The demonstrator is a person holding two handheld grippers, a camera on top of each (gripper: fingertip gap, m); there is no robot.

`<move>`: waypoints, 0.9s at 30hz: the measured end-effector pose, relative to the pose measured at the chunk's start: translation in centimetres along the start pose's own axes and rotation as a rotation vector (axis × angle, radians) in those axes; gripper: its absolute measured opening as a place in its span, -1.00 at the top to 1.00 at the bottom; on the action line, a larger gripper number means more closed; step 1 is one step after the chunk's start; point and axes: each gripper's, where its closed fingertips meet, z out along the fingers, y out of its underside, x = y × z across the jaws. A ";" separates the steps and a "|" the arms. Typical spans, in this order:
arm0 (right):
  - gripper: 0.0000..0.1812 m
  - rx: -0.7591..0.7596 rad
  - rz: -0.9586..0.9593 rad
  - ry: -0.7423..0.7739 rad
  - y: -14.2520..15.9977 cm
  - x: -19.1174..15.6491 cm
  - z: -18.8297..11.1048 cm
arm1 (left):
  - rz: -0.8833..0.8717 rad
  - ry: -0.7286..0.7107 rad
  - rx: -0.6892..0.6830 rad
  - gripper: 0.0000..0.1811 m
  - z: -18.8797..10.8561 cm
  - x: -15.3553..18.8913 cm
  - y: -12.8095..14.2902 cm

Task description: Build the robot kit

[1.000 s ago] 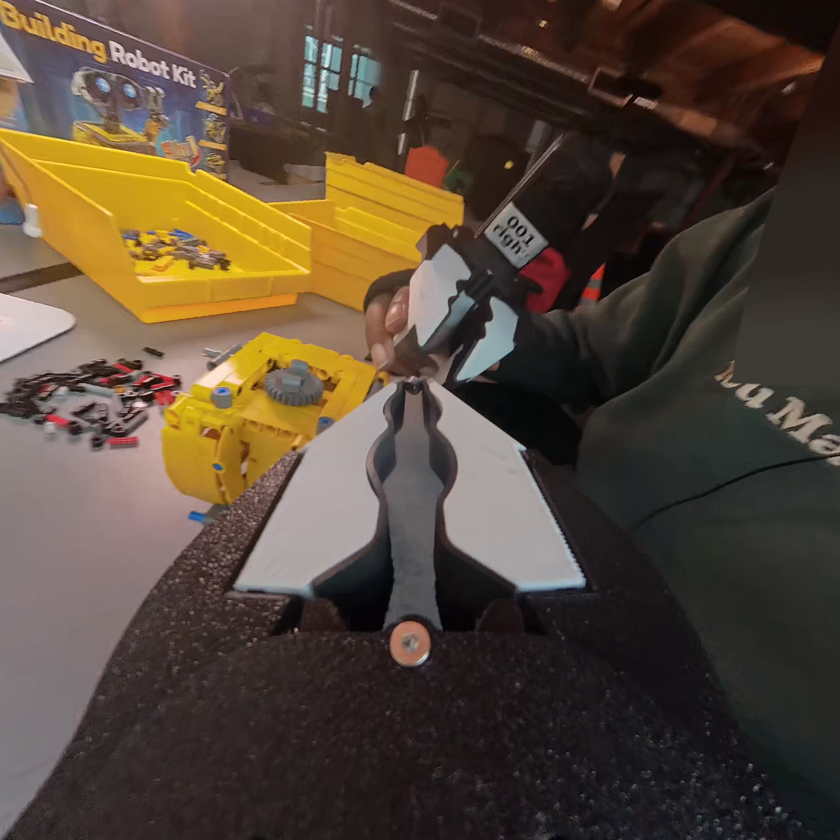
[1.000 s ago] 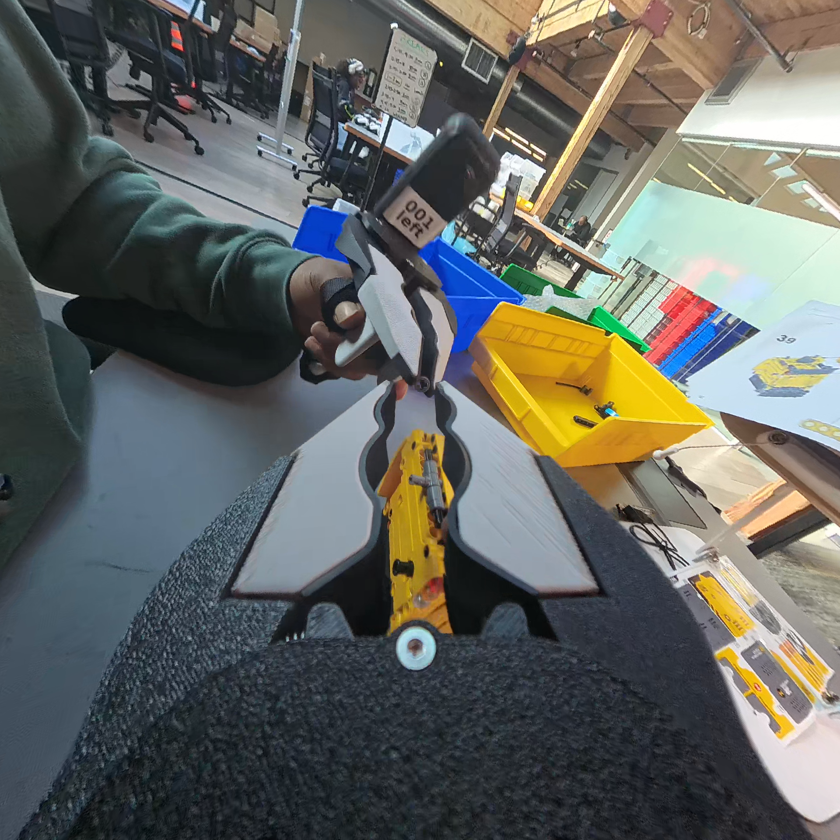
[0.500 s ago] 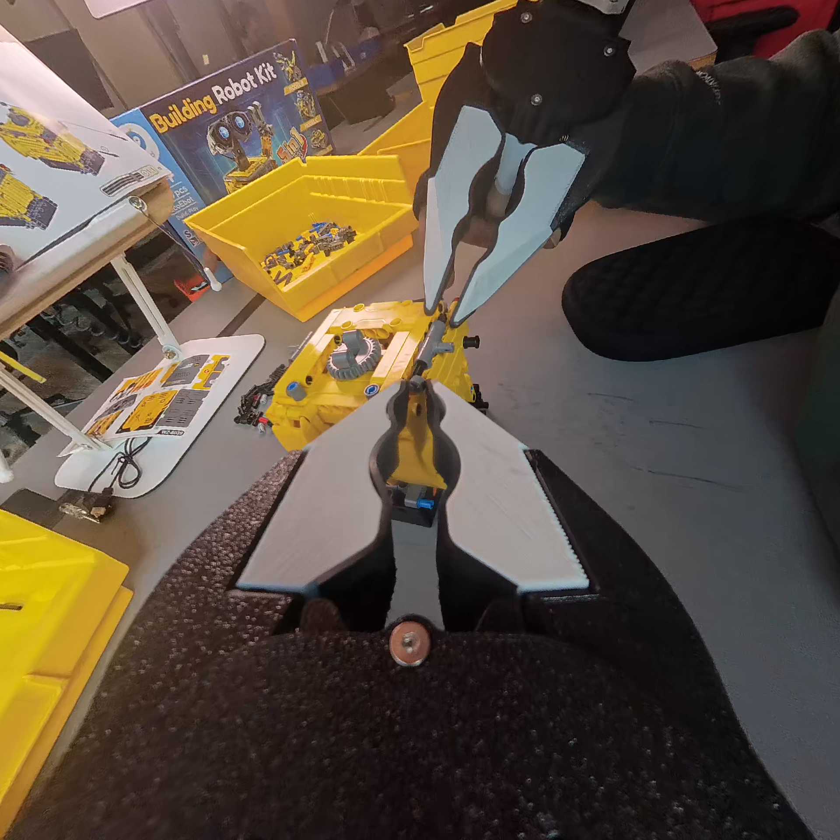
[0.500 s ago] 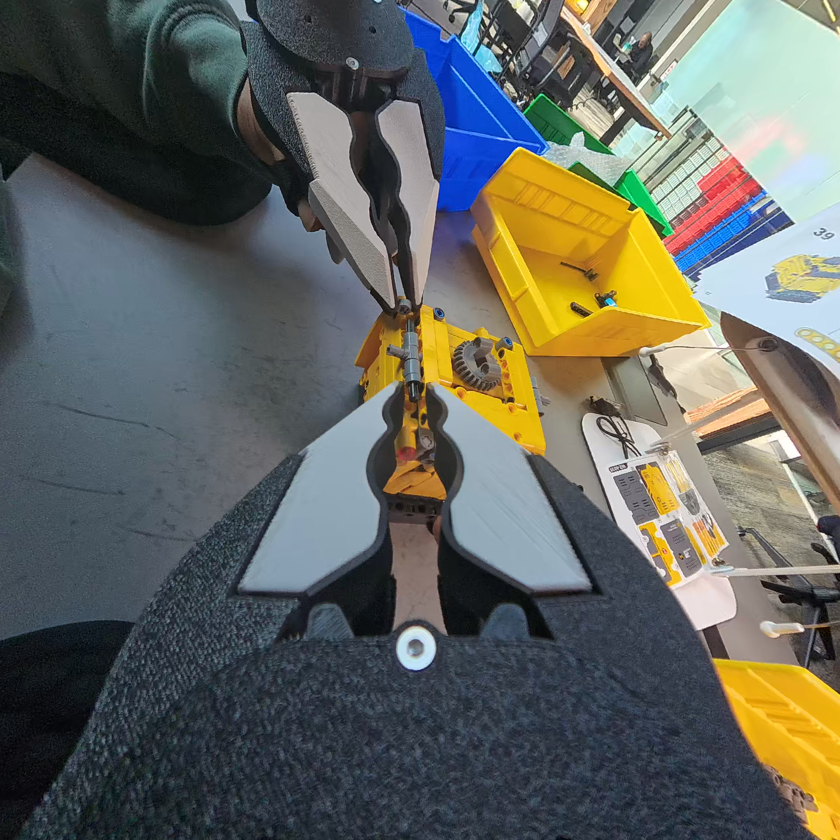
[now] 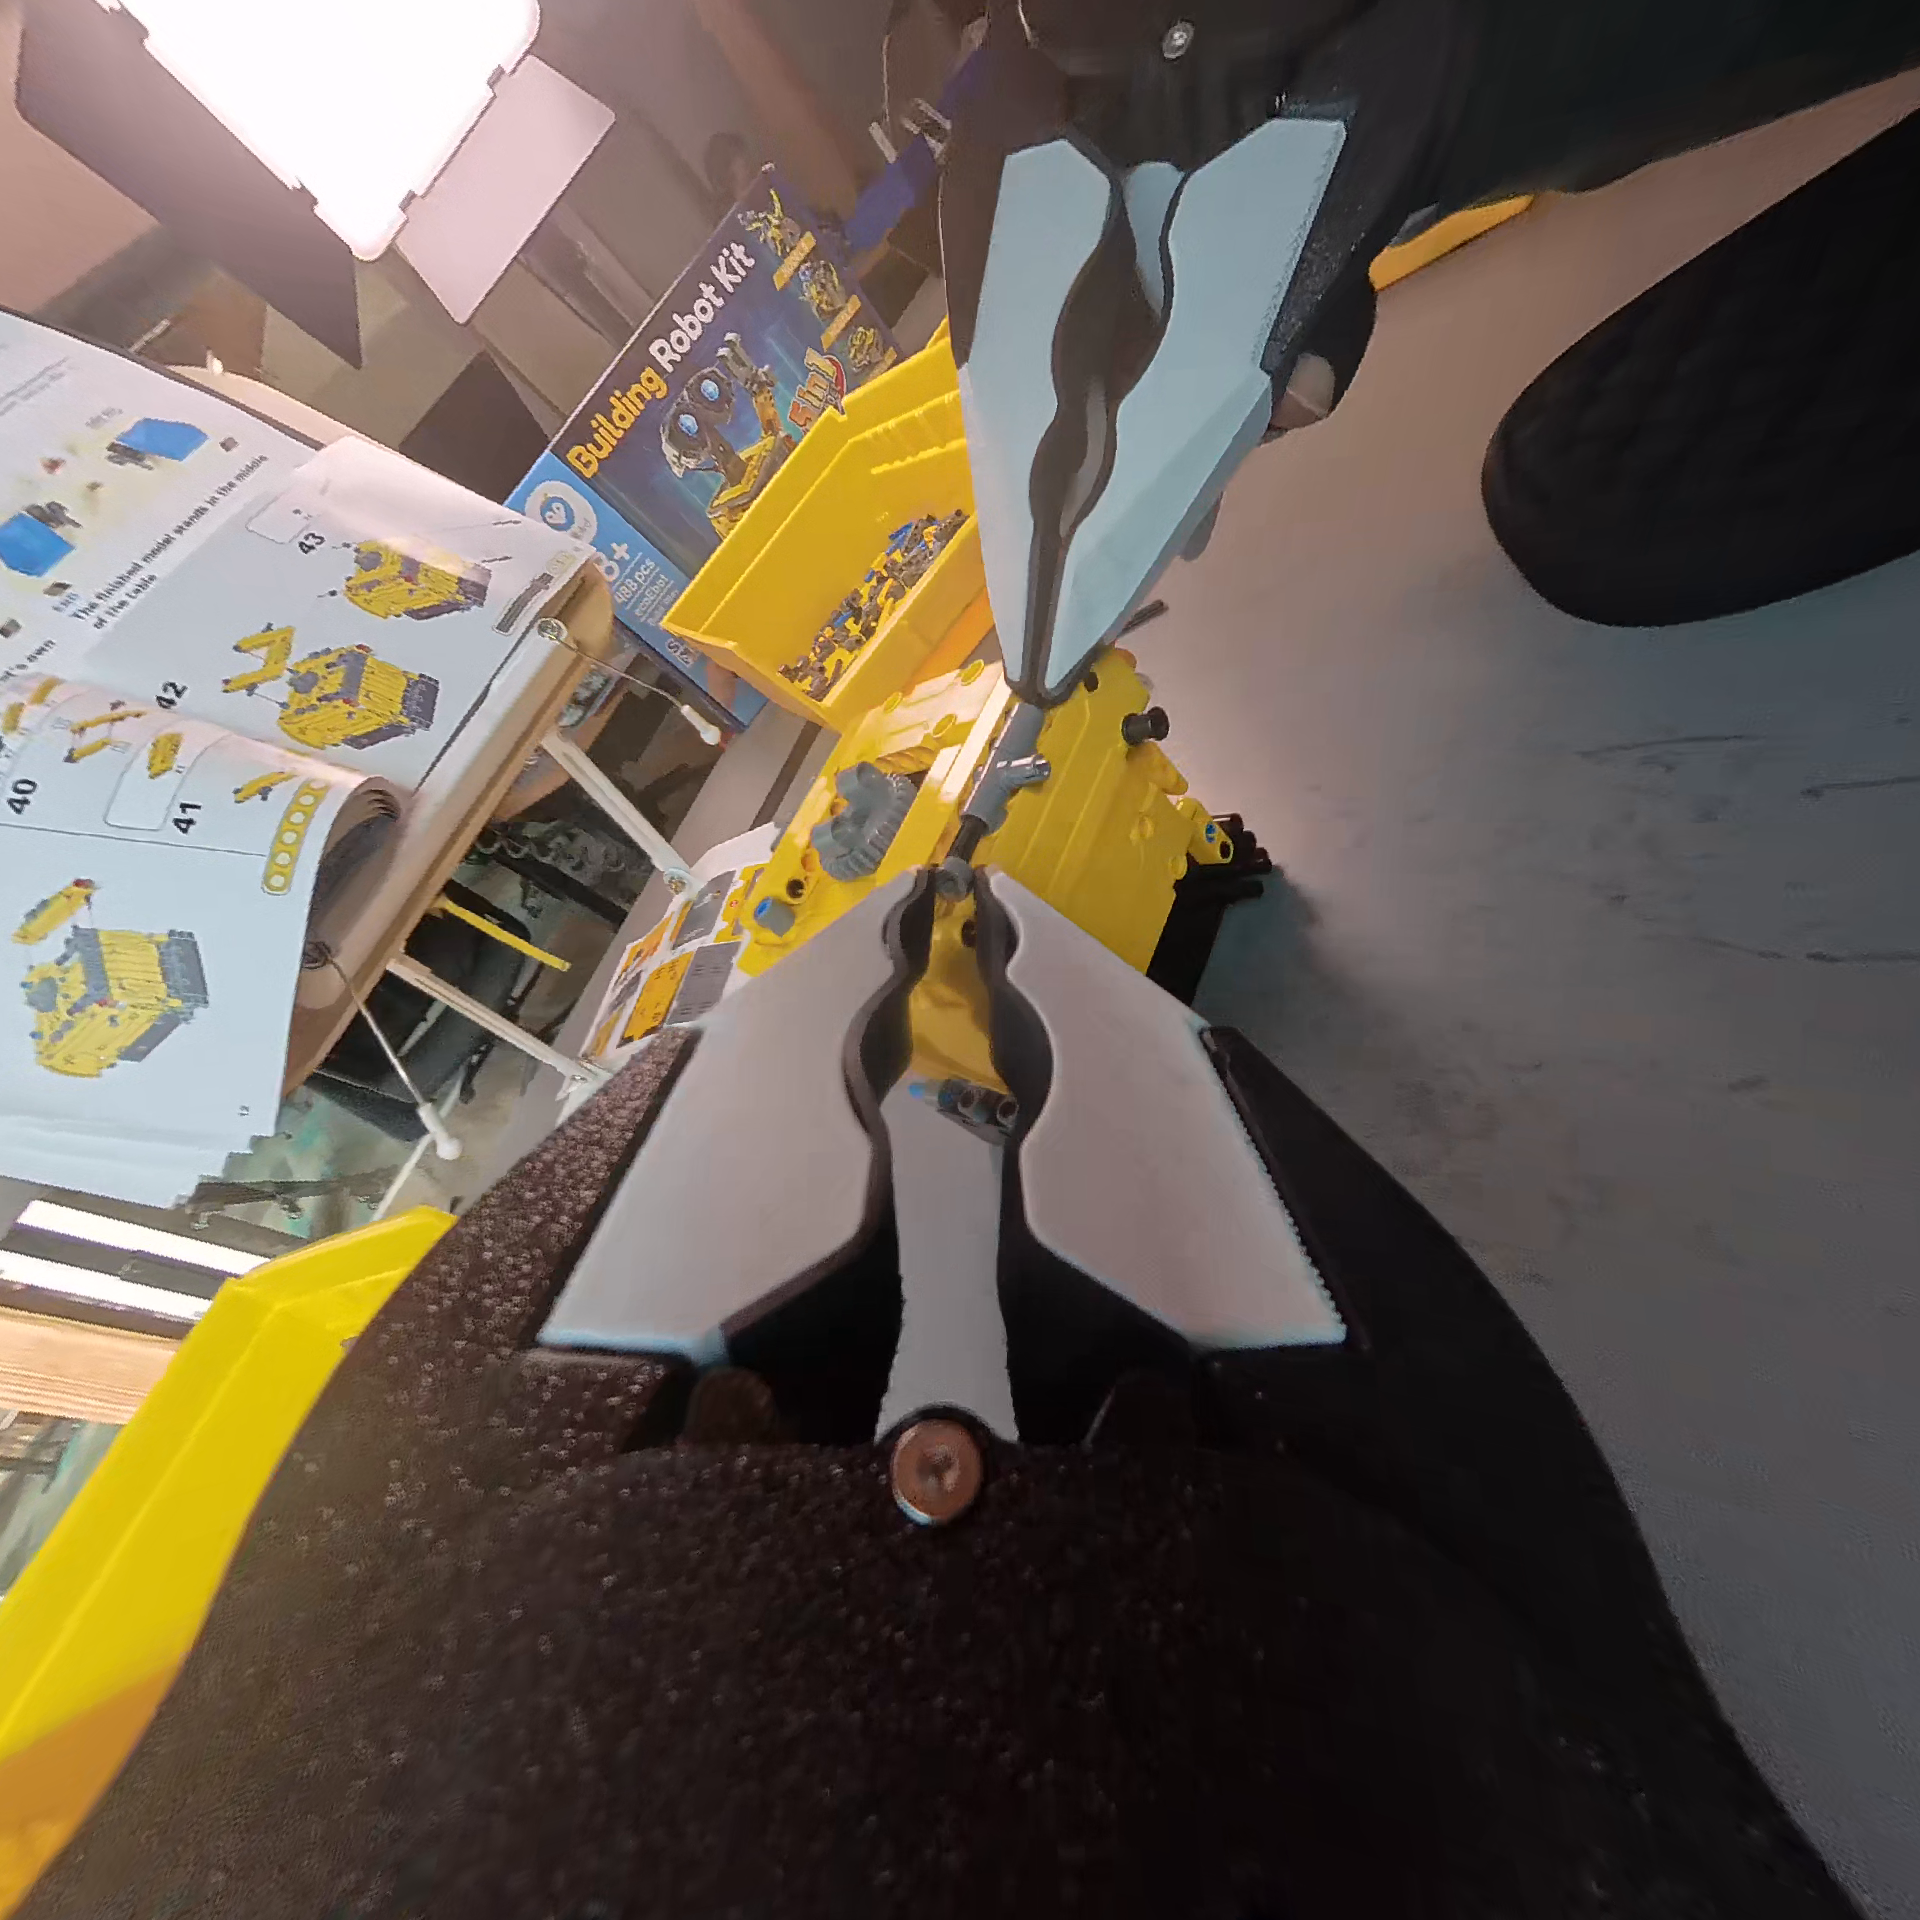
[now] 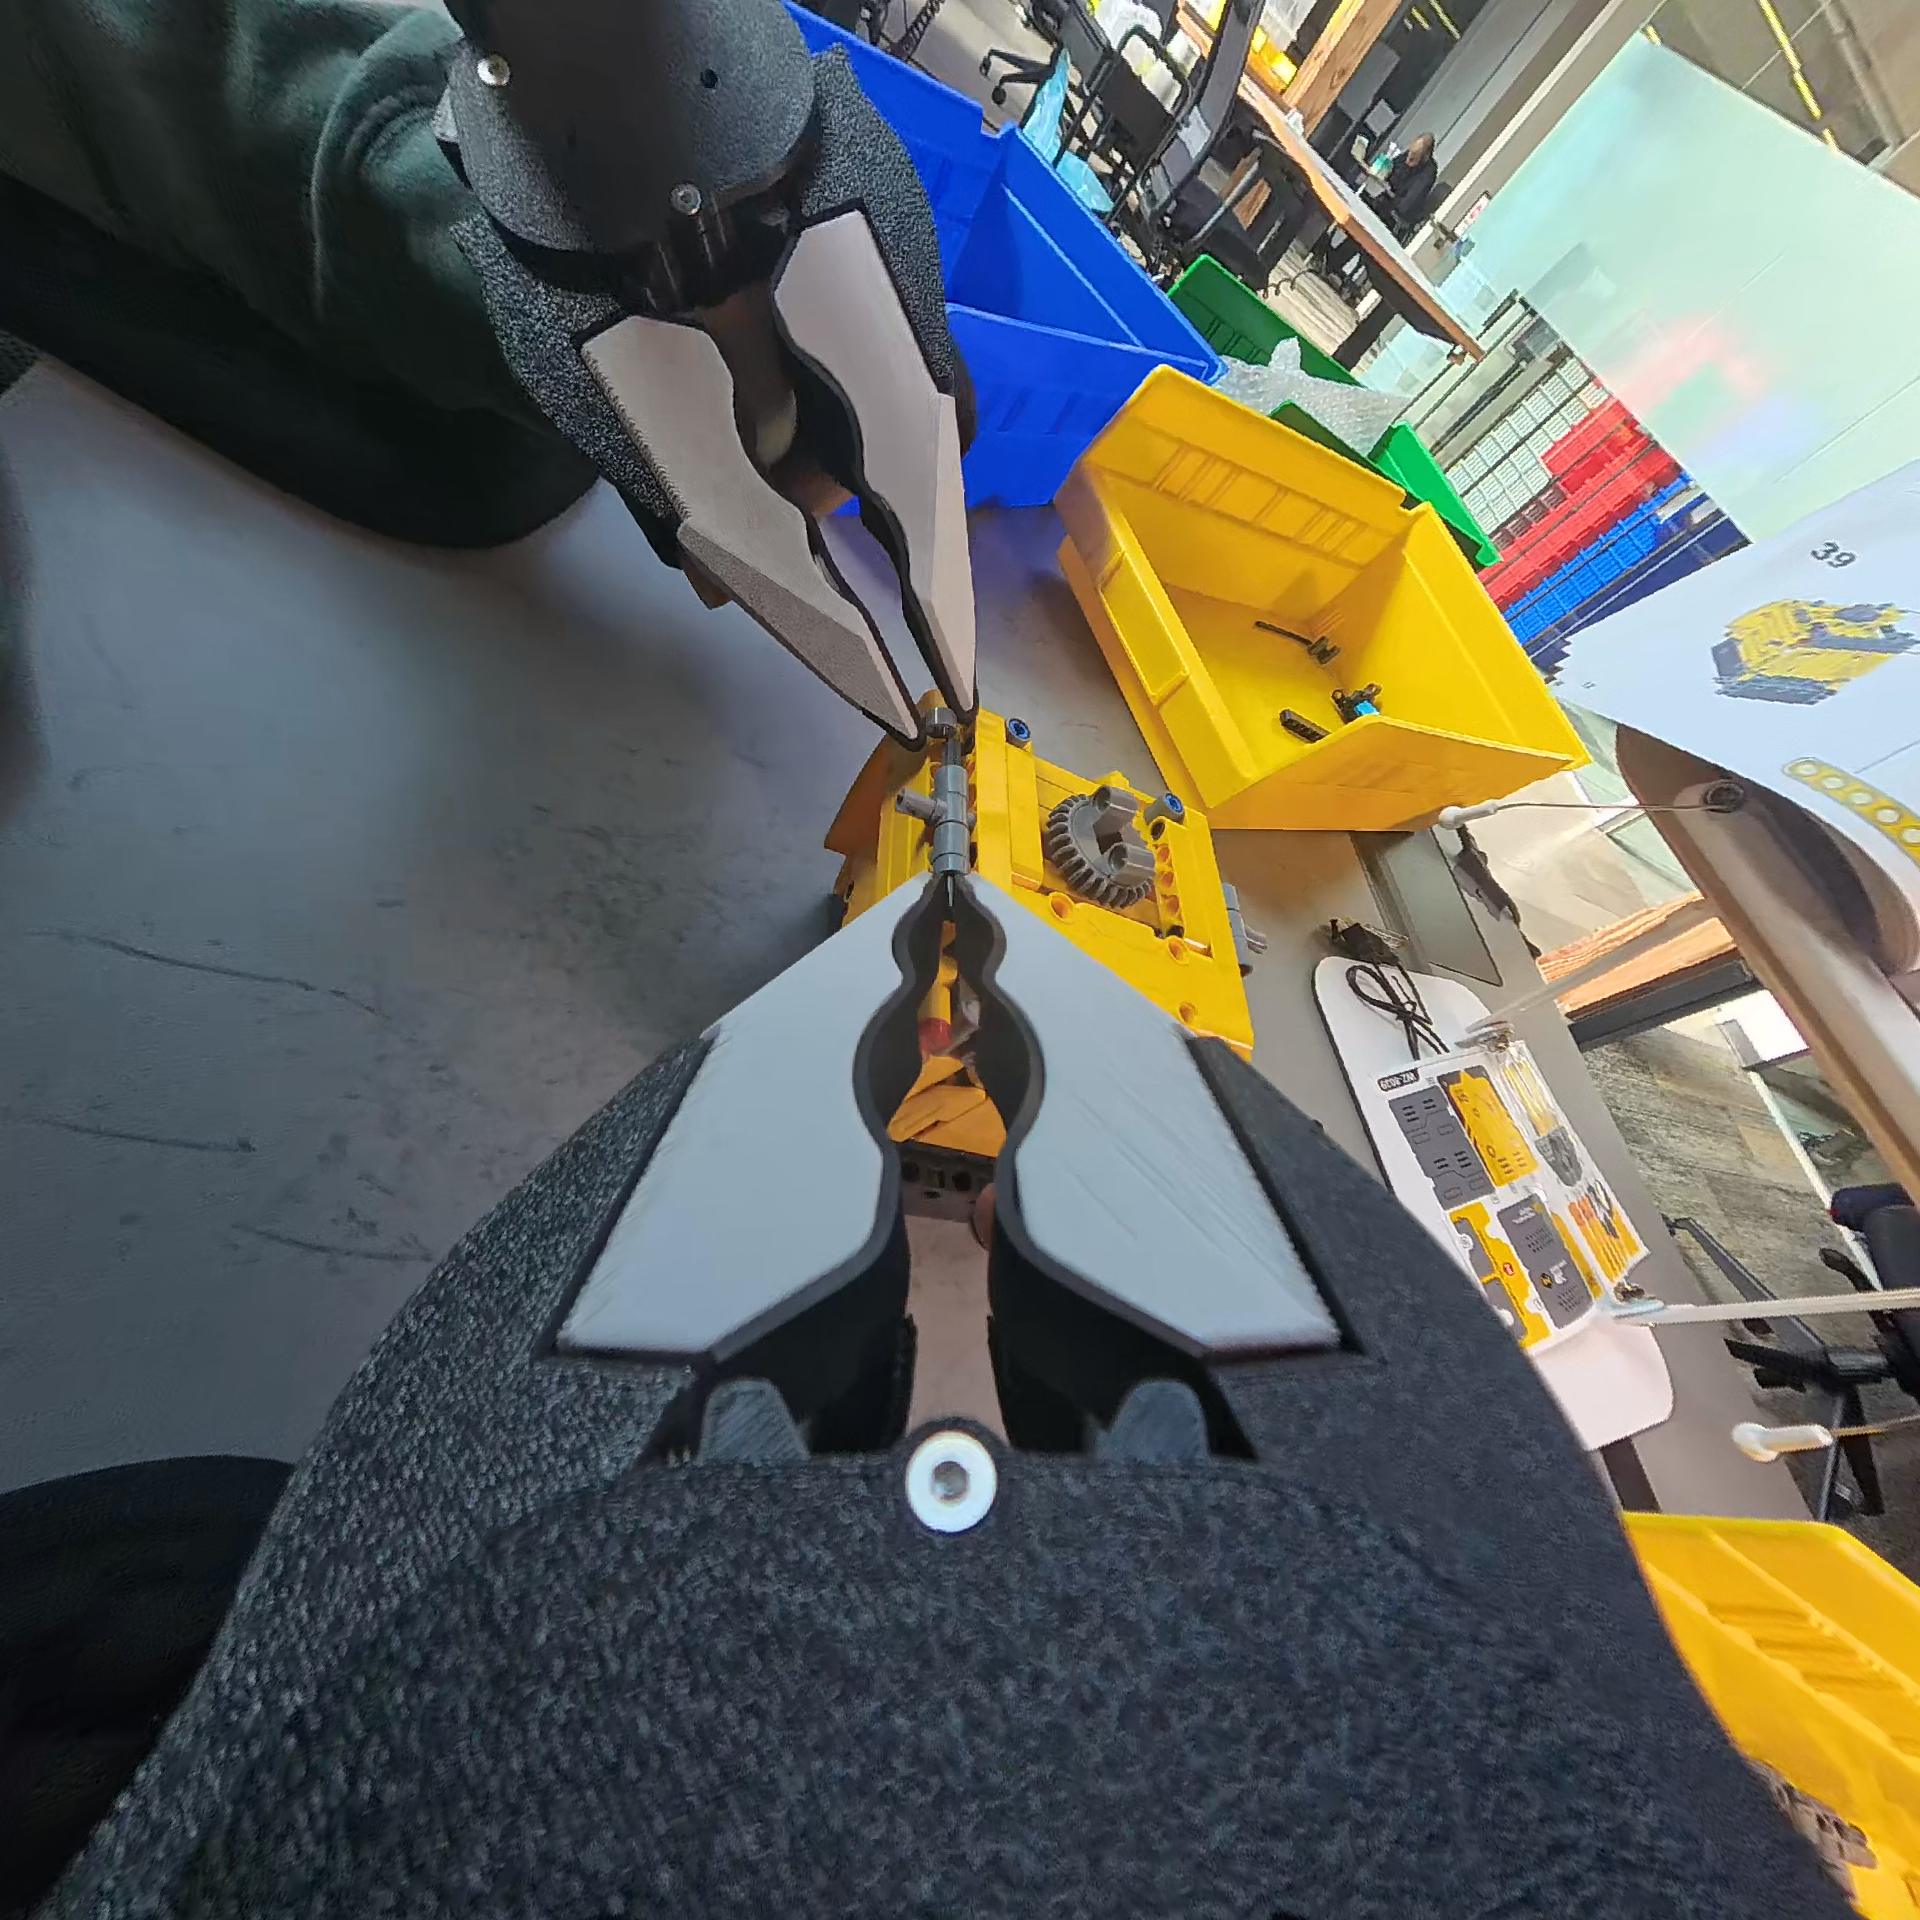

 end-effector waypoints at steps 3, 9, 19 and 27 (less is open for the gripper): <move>0.99 0.005 0.003 0.002 0.0 0.0 0.0 | 0.066 -0.027 -0.008 0.93 0.0 -0.1 0.0; 1.00 0.008 0.006 0.002 0.0 0.1 0.0 | 0.118 -0.053 0.008 0.93 0.2 -0.2 0.0; 1.00 0.018 0.017 -0.008 0.0 -0.1 0.1 | 0.125 -0.100 0.017 0.93 0.0 -1.2 -0.1; 1.00 0.015 0.028 -0.007 0.0 0.1 0.0 | 0.115 -0.063 0.017 0.93 0.2 -0.6 0.3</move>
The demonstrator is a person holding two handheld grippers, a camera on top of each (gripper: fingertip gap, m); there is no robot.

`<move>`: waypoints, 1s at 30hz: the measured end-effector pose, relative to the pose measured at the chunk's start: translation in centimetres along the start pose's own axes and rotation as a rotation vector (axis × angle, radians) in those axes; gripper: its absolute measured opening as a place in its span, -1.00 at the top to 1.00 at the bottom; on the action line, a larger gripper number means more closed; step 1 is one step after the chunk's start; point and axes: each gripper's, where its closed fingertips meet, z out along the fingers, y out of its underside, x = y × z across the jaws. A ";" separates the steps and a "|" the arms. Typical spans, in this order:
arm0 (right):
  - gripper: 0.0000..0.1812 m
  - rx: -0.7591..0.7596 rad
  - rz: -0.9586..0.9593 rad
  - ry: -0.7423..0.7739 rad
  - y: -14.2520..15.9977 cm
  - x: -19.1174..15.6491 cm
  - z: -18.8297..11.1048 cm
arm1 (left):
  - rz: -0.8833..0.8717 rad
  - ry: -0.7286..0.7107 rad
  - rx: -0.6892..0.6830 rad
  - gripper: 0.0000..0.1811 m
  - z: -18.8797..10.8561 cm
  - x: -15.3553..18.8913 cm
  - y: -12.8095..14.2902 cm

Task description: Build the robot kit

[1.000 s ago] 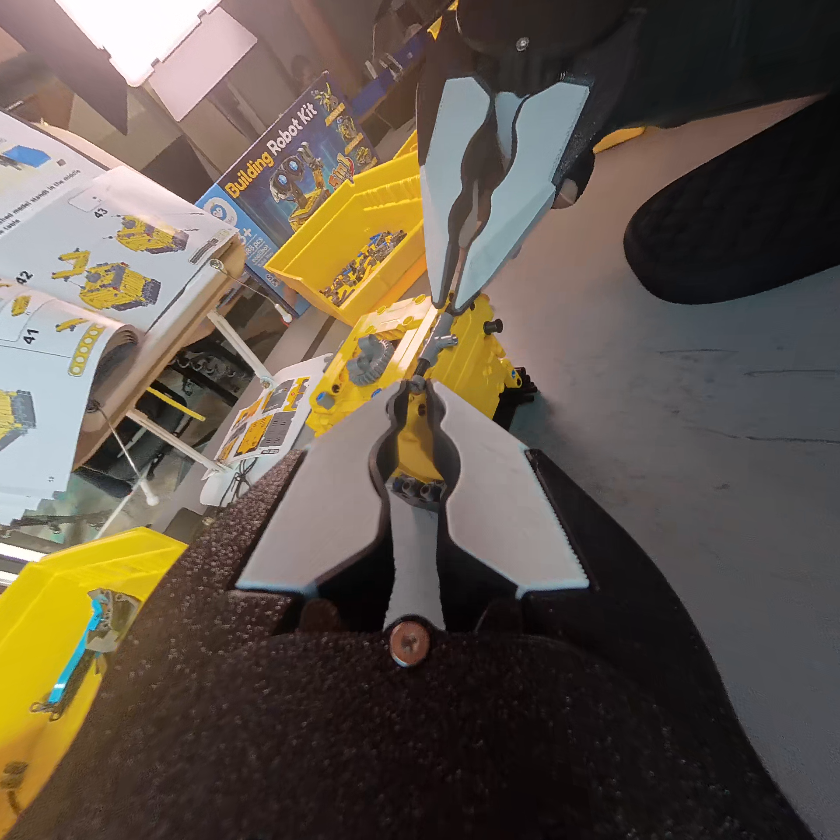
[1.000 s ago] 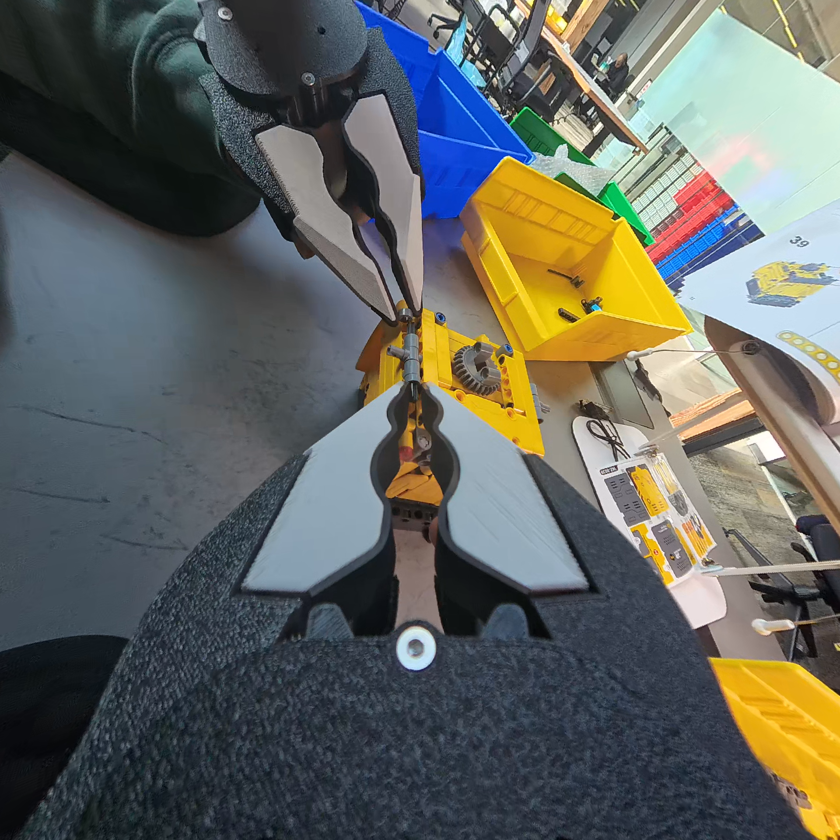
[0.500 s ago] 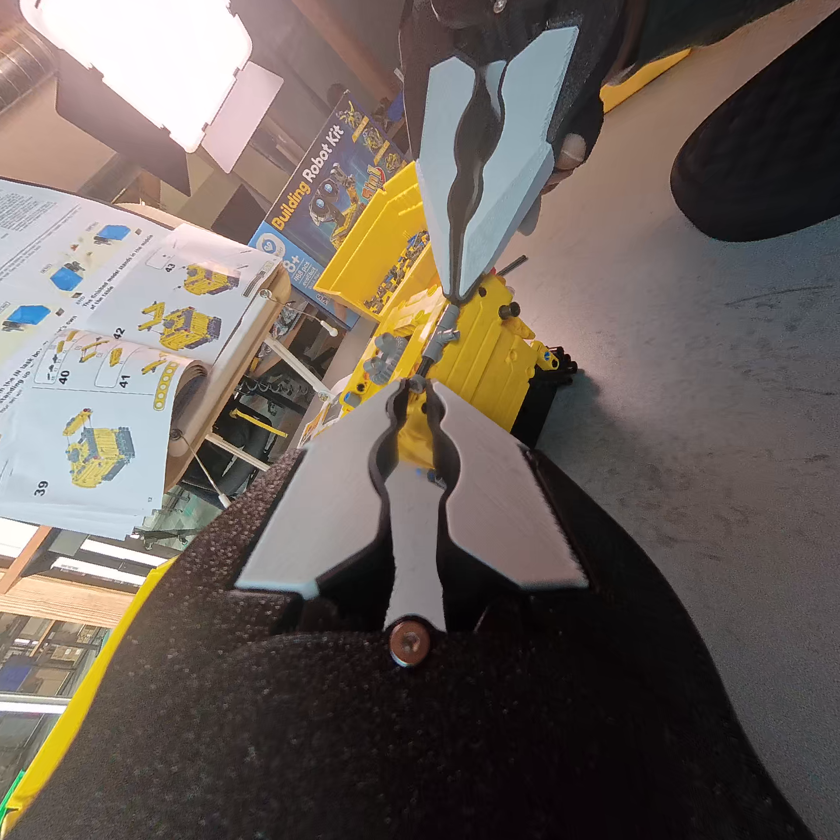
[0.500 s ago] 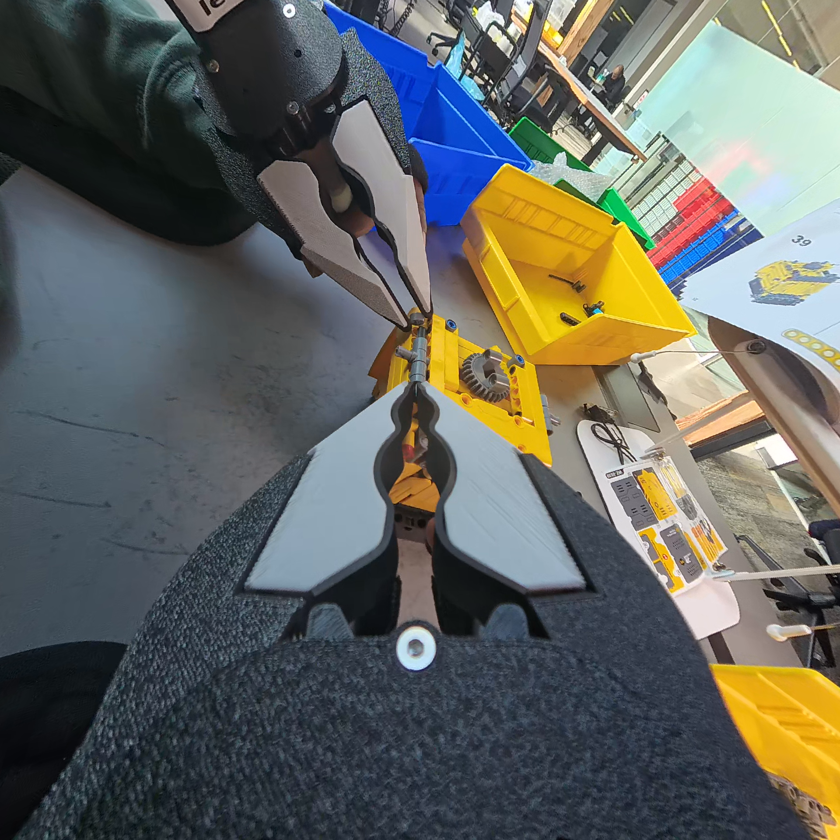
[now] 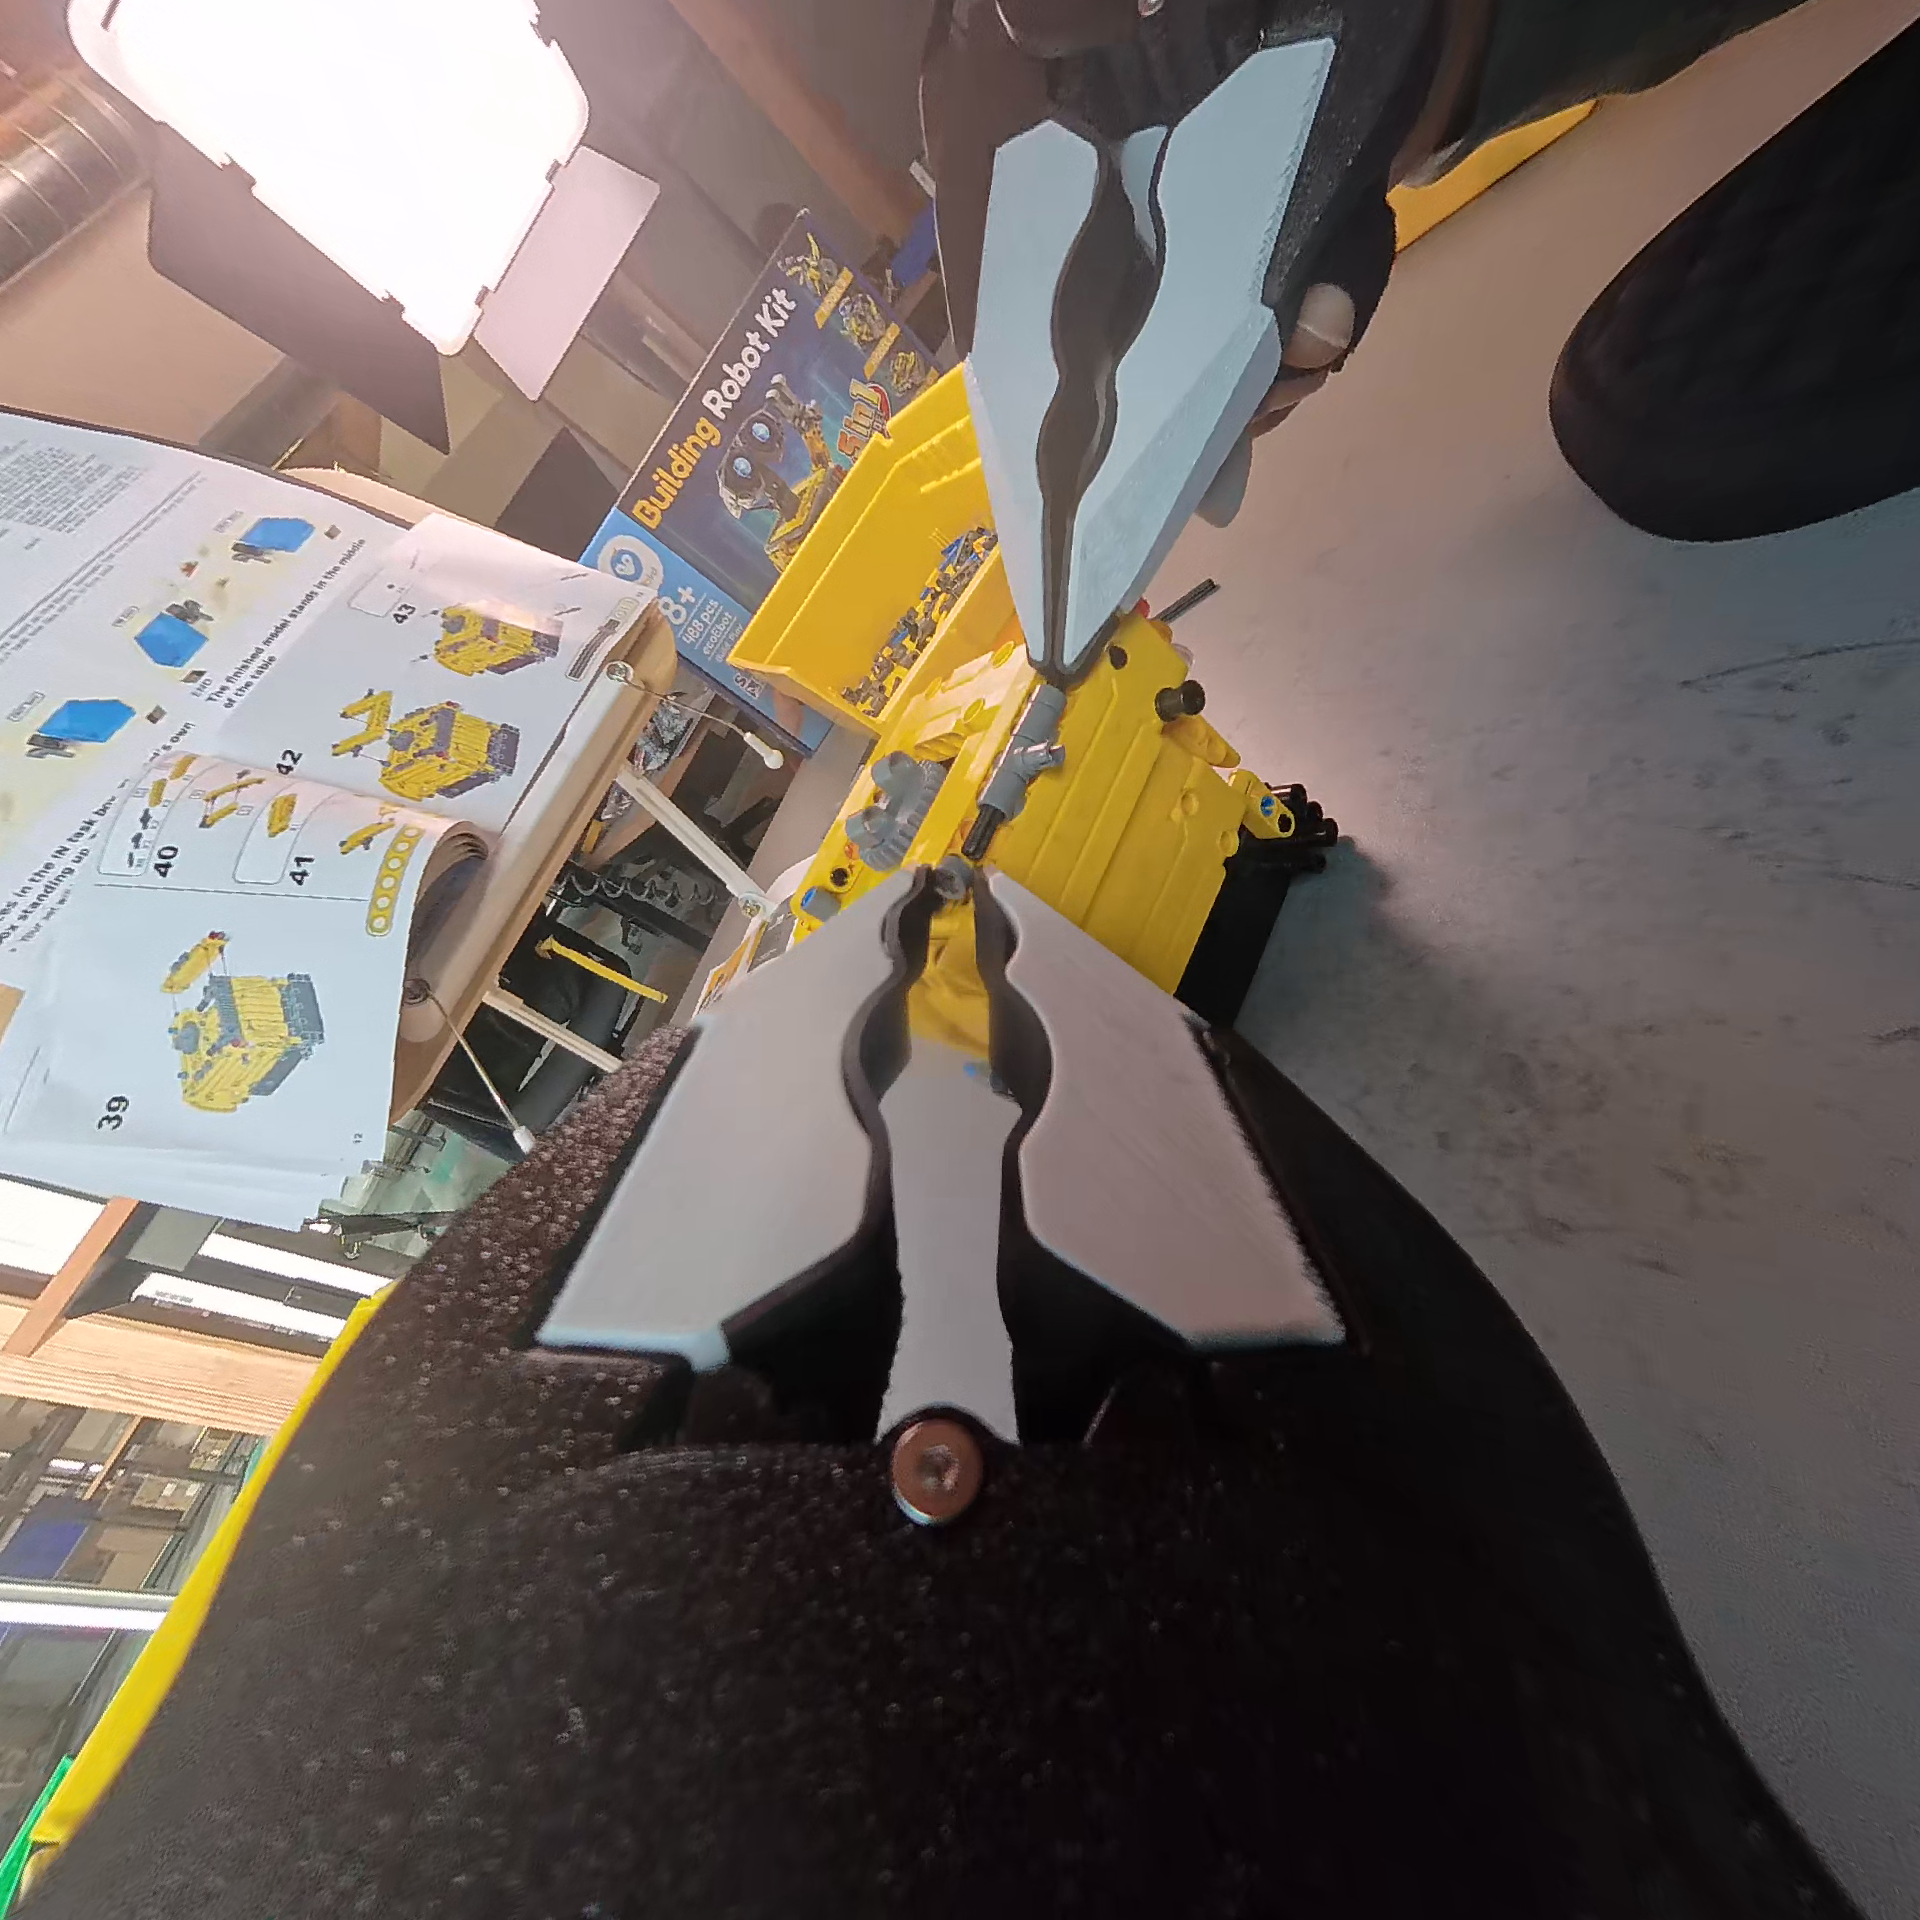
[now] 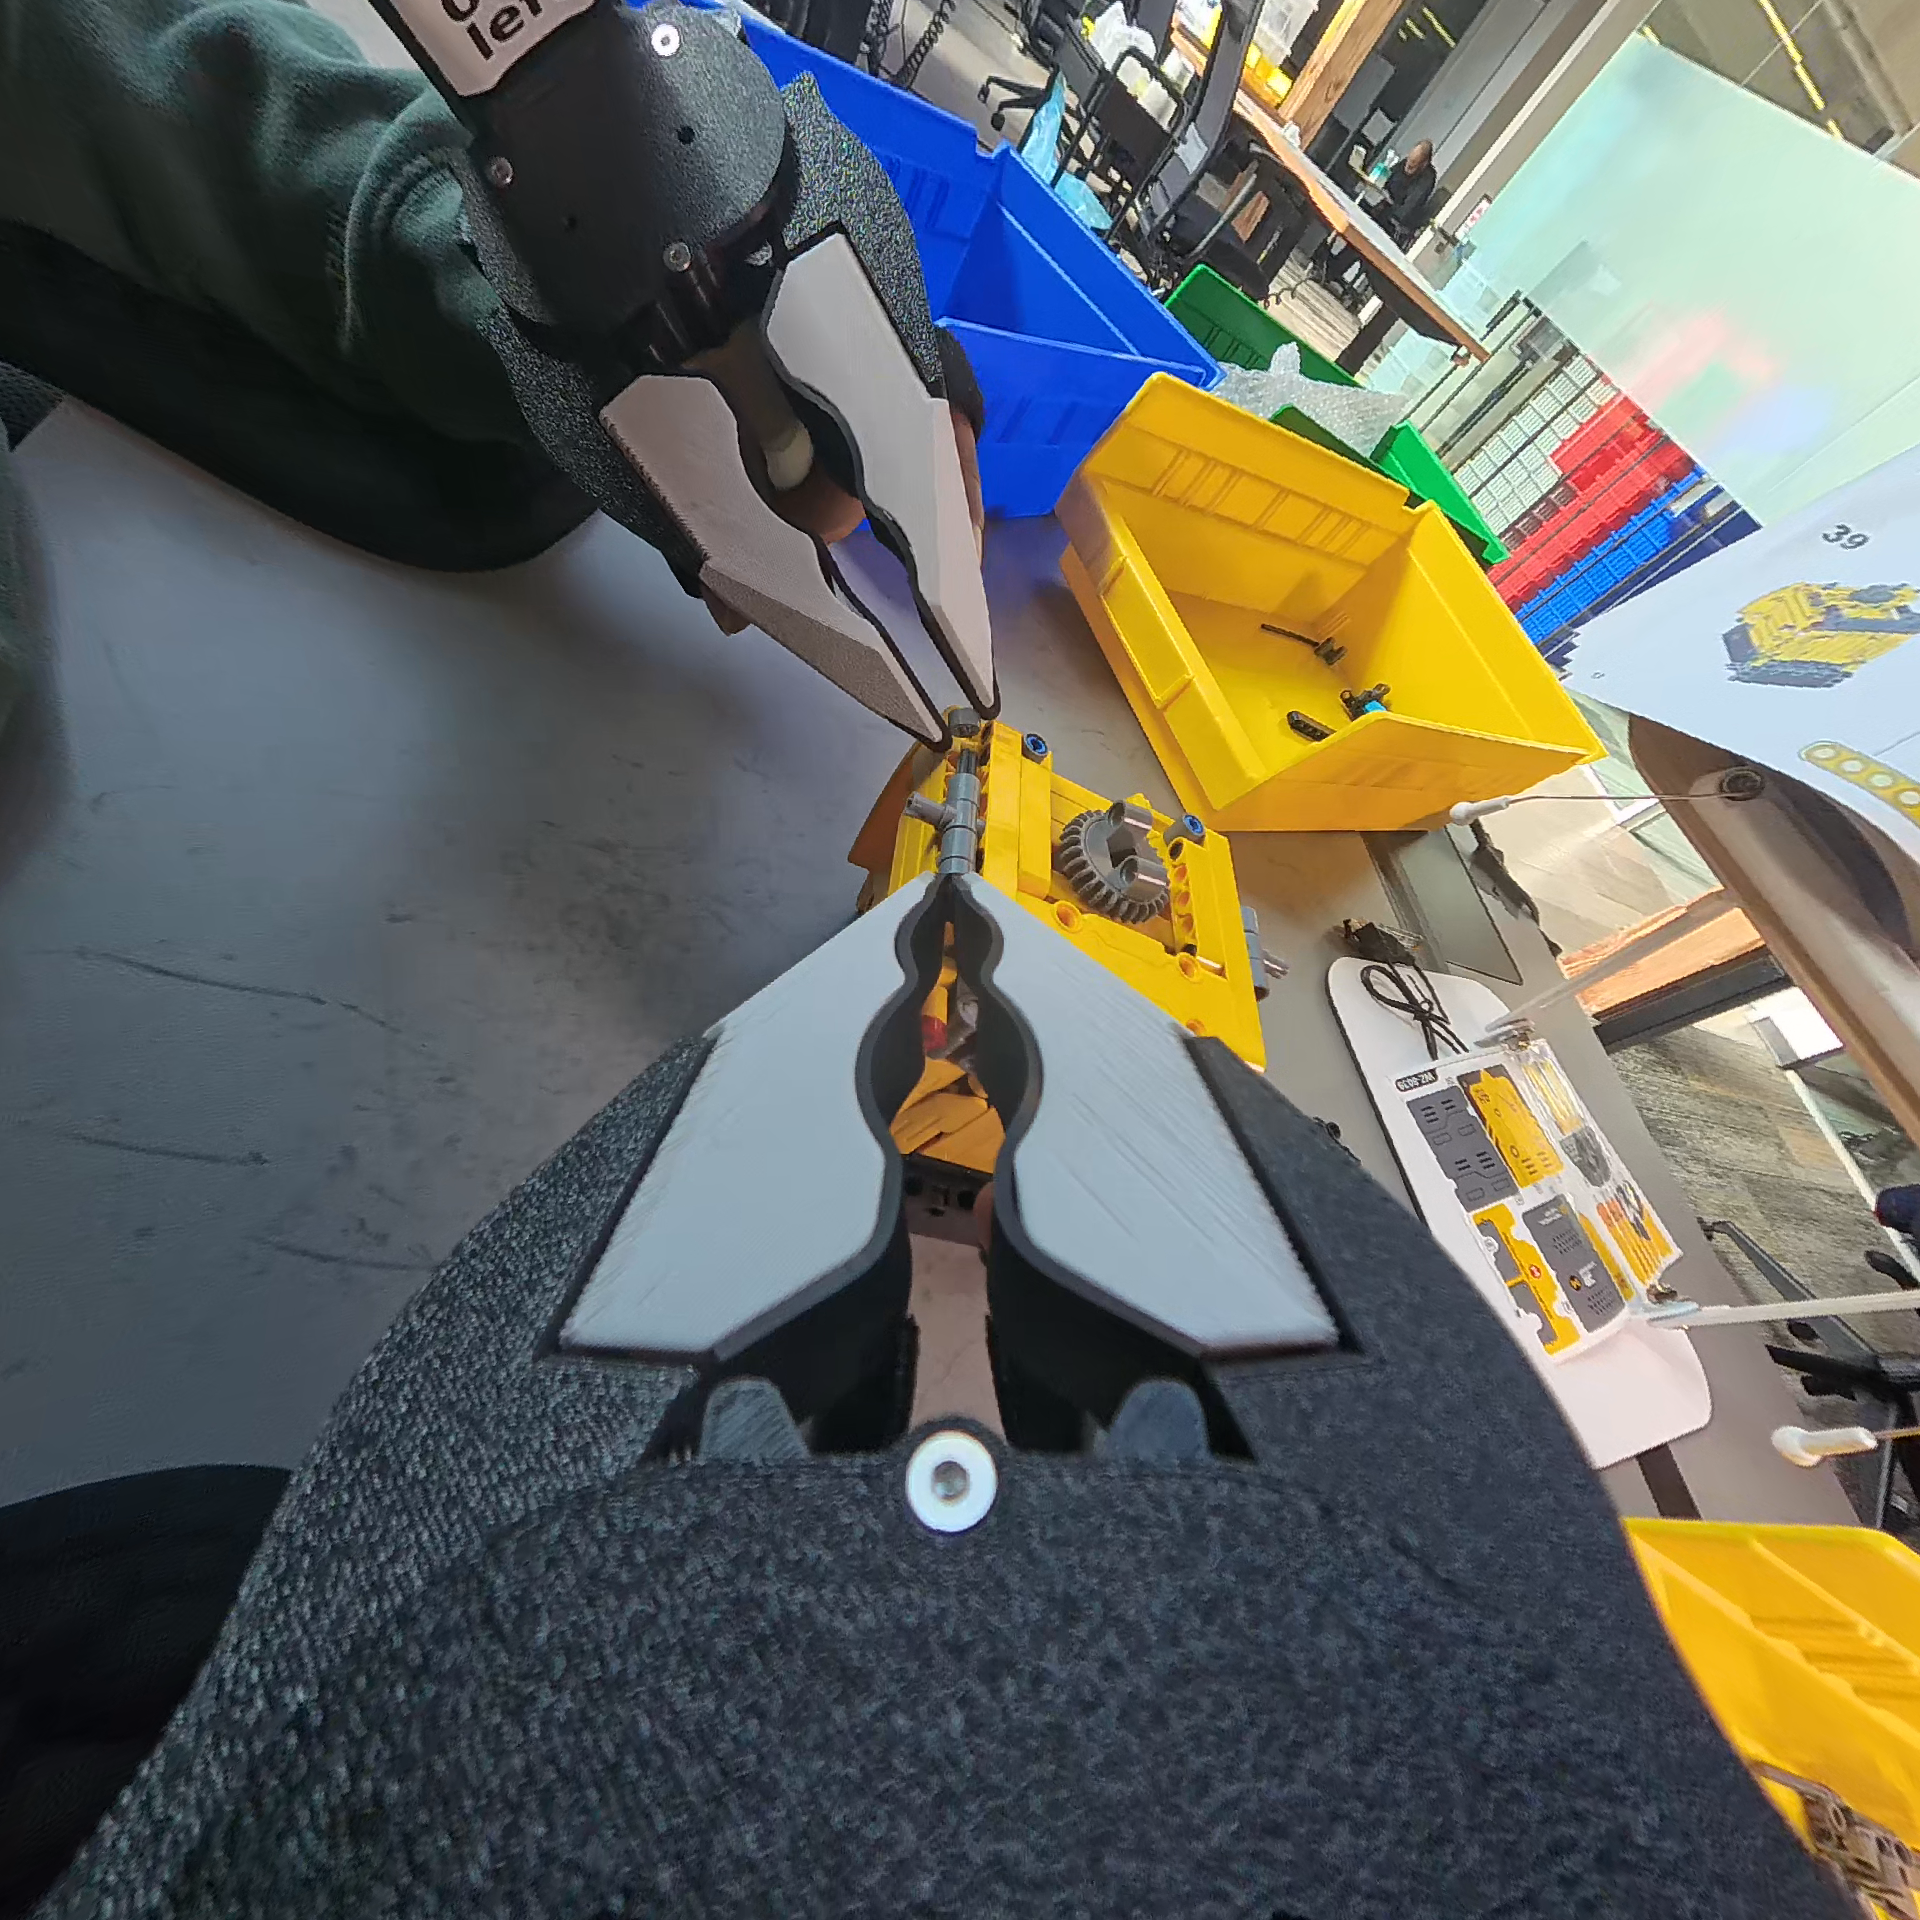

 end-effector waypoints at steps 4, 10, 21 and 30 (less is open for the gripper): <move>1.00 -0.002 -0.007 -0.020 0.0 -0.5 0.2 | -0.002 0.000 0.006 0.93 0.1 0.0 -0.1; 1.00 0.003 -0.024 -0.007 -0.2 -0.3 -0.1 | 0.003 0.004 0.007 0.93 0.5 0.2 -0.1; 1.00 -0.025 -0.024 0.024 0.3 0.3 -0.2 | -0.075 0.020 0.036 0.92 0.8 0.0 -0.3; 0.93 -0.021 -0.029 0.039 0.3 0.5 -0.2 | -0.122 0.014 0.034 0.92 0.7 -0.6 0.0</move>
